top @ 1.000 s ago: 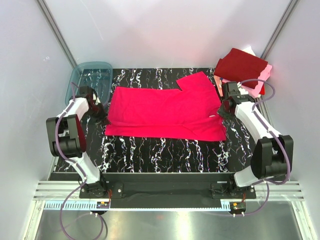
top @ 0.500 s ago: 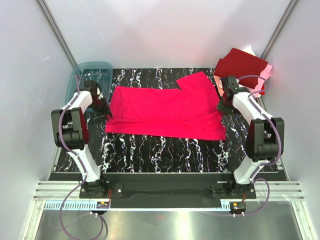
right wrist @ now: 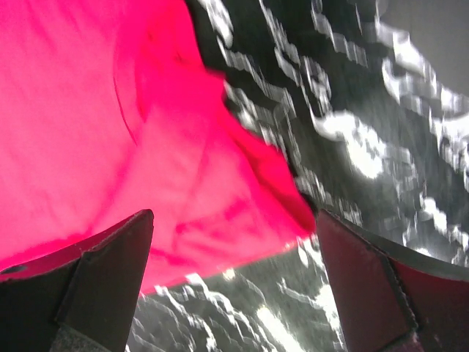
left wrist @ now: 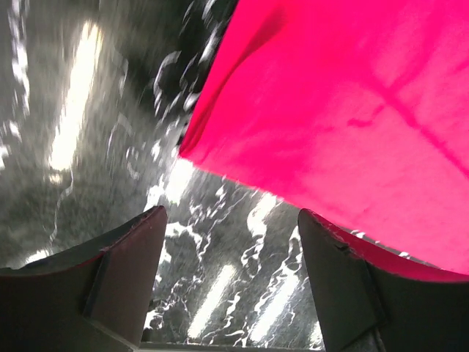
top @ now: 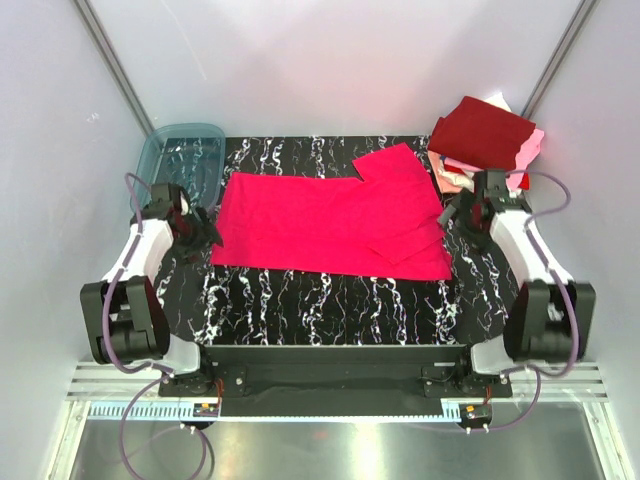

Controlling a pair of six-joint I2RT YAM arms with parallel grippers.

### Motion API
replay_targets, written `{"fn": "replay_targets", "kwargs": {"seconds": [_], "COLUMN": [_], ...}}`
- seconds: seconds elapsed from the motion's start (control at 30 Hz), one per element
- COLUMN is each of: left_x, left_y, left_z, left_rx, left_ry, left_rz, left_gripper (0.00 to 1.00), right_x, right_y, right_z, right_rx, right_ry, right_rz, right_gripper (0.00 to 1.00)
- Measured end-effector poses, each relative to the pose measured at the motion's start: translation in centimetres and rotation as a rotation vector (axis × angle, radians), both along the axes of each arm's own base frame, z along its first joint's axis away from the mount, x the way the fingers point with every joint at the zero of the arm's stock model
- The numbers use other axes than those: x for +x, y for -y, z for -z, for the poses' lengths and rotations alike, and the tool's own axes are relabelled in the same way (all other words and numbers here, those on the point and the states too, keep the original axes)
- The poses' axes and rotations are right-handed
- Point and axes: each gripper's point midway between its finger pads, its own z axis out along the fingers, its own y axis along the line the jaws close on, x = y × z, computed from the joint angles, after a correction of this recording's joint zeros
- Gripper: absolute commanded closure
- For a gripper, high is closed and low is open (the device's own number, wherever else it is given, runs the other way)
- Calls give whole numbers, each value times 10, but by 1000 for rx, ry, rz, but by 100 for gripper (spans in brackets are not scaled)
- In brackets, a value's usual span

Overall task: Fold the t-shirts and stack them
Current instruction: Fold the tshirt

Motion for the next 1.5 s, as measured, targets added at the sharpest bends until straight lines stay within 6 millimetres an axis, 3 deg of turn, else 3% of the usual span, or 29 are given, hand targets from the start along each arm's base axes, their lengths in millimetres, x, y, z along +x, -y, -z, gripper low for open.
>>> {"fn": "replay_targets", "kwargs": {"seconds": [0.1,0.23,0.37,0.57,0.73,0.8,0.83,0.9,0.93,0.97,1.1,1.3,1.4,1.5], "left_x": [-20,-41,-31,-24,-19,-17,-17,-17,-18,-18,-19,-15,-11,-1], "left_y": [0,4,4,2,0,-1,-1,-2,-2,-2,-1,-3,-2,-1], "left_z": [24,51,52,57,57,58,59,63,65,67,74,77,77,74], "left_rx": [-25,-70,-85,-88,-82,-79,-79,-80,-79,-80,-82,-74,-80,-86], "left_ry": [-40,-107,-67,-32,-11,-5,-2,-2,-3,-7,-23,-16,-7,24], "left_rz": [-39,-88,-123,-157,-173,-182,-186,-197,-200,-203,-215,-218,-223,-230], "left_gripper": [23,23,23,25,26,28,30,43,47,54,63,63,45,42], "right_x": [-35,-74,-96,-86,-67,-63,-62,-60,-61,-62,-62,-62,-62,-62], "right_y": [-9,-22,-30,-33,-26,-25,-24,-23,-23,-23,-23,-23,-23,-23], "right_z": [4,35,66,92,93,93,93,95,96,97,98,98,98,98], "right_rx": [40,107,154,181,190,198,197,195,194,193,195,195,195,194], "right_ry": [12,-53,-137,-171,-140,-128,-125,-118,-119,-120,-119,-119,-119,-118], "right_rz": [-6,-15,-15,-14,3,6,6,2,1,-3,-4,-4,-4,-5], "right_gripper": [3,6,11,20,33,42,54,69,81,85,91,94,94,95]}}
